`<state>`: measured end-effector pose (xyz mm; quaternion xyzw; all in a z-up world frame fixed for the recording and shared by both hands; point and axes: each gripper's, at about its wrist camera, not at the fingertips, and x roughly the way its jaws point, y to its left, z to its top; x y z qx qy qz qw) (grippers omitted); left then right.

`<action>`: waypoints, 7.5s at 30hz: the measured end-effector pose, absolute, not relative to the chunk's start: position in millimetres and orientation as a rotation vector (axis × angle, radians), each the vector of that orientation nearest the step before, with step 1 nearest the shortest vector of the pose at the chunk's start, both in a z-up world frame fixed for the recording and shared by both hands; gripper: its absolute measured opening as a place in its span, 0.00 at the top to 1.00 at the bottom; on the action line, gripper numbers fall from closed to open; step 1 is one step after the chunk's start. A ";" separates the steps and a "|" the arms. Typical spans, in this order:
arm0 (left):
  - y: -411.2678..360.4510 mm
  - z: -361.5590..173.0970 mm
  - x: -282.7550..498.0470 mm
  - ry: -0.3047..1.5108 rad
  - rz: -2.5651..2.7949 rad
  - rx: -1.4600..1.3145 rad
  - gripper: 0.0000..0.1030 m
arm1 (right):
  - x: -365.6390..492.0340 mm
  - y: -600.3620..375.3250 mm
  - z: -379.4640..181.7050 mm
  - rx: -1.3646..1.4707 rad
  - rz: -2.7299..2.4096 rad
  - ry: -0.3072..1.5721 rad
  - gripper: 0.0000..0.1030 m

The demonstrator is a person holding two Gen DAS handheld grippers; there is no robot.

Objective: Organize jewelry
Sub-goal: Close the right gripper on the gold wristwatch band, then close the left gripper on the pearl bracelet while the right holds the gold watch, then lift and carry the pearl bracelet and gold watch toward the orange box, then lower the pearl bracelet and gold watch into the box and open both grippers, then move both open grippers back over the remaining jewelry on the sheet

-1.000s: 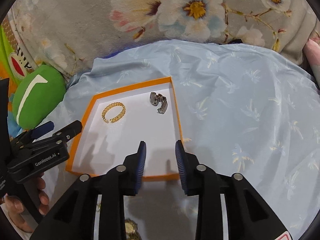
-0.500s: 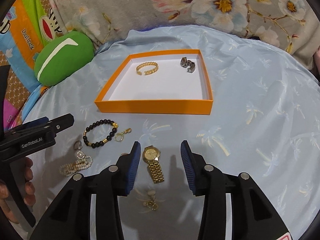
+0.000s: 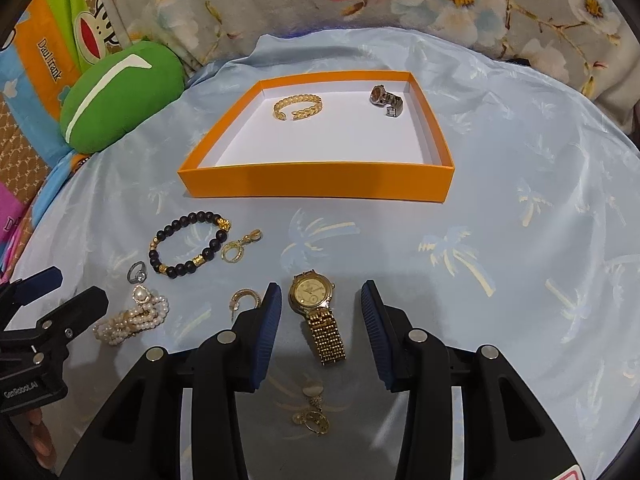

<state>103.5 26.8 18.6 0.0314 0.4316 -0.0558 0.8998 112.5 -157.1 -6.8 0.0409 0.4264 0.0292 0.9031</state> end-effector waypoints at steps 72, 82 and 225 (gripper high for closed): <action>-12.4 32.3 80.6 0.828 -0.328 0.022 0.88 | 69.1 -193.4 25.8 0.214 0.047 0.784 0.80; -22.5 65.8 132.6 0.747 -0.323 0.030 0.88 | 117.2 -211.7 71.2 0.243 0.058 0.705 1.00; 42.1 17.0 108.8 0.871 -0.245 -0.130 0.56 | 52.7 -163.5 9.0 0.148 0.157 0.884 0.75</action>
